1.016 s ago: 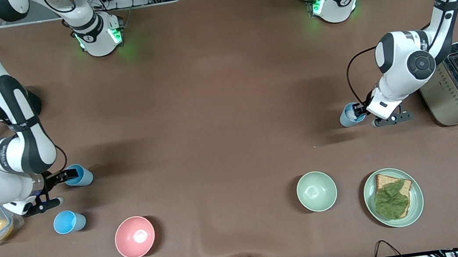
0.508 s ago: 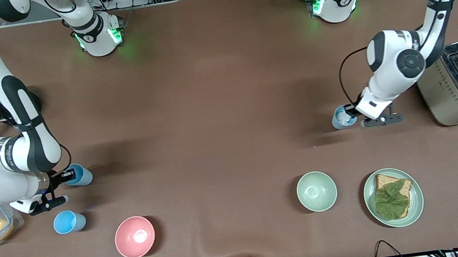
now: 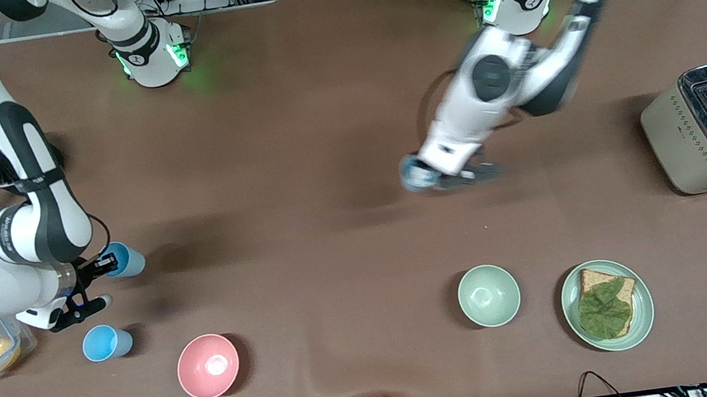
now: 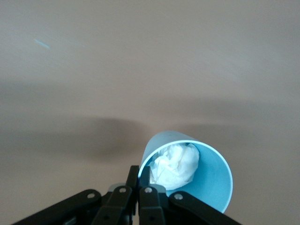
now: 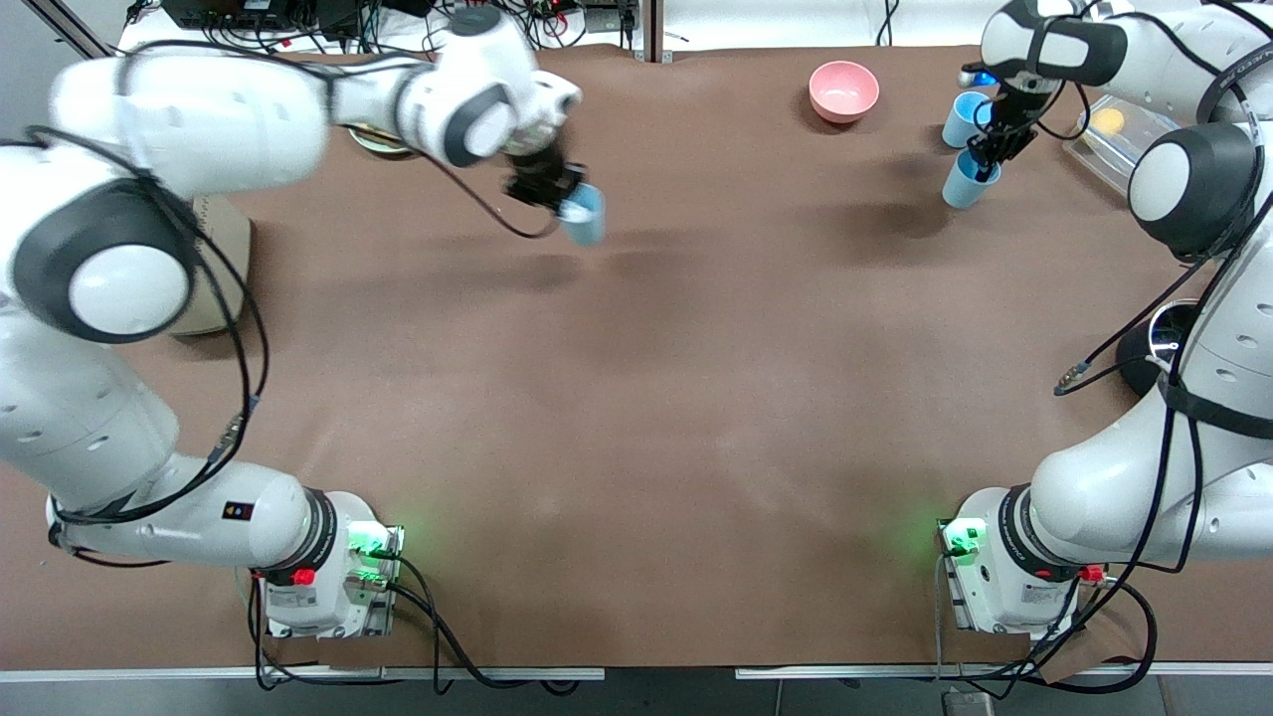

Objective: Stack blue cups with both arms

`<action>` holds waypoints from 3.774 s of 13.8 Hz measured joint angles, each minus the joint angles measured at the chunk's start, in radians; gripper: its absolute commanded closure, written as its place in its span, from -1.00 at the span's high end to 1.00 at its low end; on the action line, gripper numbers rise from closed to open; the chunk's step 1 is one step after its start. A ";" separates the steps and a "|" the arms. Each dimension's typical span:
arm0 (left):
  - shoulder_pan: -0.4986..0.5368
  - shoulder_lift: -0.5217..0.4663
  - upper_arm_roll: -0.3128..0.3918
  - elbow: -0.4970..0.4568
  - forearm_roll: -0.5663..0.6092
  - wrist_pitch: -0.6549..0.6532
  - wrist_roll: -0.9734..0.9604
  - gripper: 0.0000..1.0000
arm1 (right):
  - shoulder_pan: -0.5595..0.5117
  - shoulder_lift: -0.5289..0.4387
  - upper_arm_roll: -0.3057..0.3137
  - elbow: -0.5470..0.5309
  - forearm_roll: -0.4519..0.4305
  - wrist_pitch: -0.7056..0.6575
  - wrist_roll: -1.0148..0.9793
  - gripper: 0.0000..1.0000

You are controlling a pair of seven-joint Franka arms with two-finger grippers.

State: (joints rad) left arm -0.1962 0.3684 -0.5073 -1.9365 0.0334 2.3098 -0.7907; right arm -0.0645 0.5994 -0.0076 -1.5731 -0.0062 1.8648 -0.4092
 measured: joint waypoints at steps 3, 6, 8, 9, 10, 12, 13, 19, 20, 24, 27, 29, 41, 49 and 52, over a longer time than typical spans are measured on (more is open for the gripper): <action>-0.150 0.134 0.006 0.115 0.007 0.000 -0.082 -1.00 | 0.028 -0.014 0.001 0.062 0.003 -0.081 0.001 -1.00; -0.233 0.239 0.029 0.183 0.119 0.000 -0.173 -1.00 | 0.045 -0.015 0.001 0.103 0.019 -0.126 0.007 -1.00; -0.253 0.286 0.036 0.205 0.179 0.000 -0.229 0.02 | 0.048 -0.015 0.000 0.112 0.030 -0.130 0.007 -1.00; -0.253 0.289 0.035 0.215 0.185 -0.006 -0.237 0.99 | 0.047 -0.015 -0.002 0.114 0.031 -0.130 0.007 -1.00; -0.253 0.290 0.037 0.222 0.191 -0.007 -0.241 1.00 | 0.046 -0.015 -0.005 0.115 0.031 -0.130 0.006 -1.00; -0.250 0.281 0.040 0.242 0.198 -0.012 -0.261 1.00 | 0.045 -0.015 -0.008 0.115 0.031 -0.130 0.006 -1.00; -0.247 0.259 0.040 0.258 0.199 -0.037 -0.265 1.00 | 0.045 -0.015 -0.008 0.116 0.032 -0.130 0.006 -1.00; -0.084 -0.115 0.046 0.313 0.204 -0.318 -0.211 1.00 | 0.057 -0.058 0.000 0.133 0.046 -0.209 0.027 -1.00; -0.042 -0.160 0.048 0.328 0.204 -0.375 -0.177 1.00 | 0.077 -0.068 0.008 0.137 0.061 -0.221 0.049 -1.00; 0.112 -0.196 0.054 0.432 0.204 -0.524 0.057 1.00 | 0.214 -0.091 0.018 0.139 0.199 -0.236 0.129 -1.00; 0.245 -0.205 0.055 0.463 0.177 -0.543 0.216 1.00 | 0.314 -0.098 0.020 0.132 0.209 -0.279 0.209 -1.00; 0.256 -0.225 0.097 0.469 0.158 -0.582 0.300 1.00 | 0.407 -0.127 0.022 0.134 0.211 -0.298 0.342 -1.00; 0.150 -0.321 0.446 0.456 -0.039 -0.710 0.562 1.00 | 0.698 -0.118 0.022 0.006 0.212 -0.036 0.791 -1.00; 0.164 -0.316 0.448 0.447 -0.039 -0.712 0.562 1.00 | 0.801 -0.022 0.022 0.004 0.216 0.099 0.903 -1.00; 0.164 -0.315 0.448 0.447 -0.039 -0.712 0.562 1.00 | 0.803 -0.011 0.022 -0.008 0.216 0.099 0.909 -0.53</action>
State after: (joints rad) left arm -0.0321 0.0535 -0.0590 -1.4895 -0.0054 1.5980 -0.2285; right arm 0.7389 0.5881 0.0140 -1.5808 0.2097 1.9634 0.4994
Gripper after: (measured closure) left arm 0.000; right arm 0.965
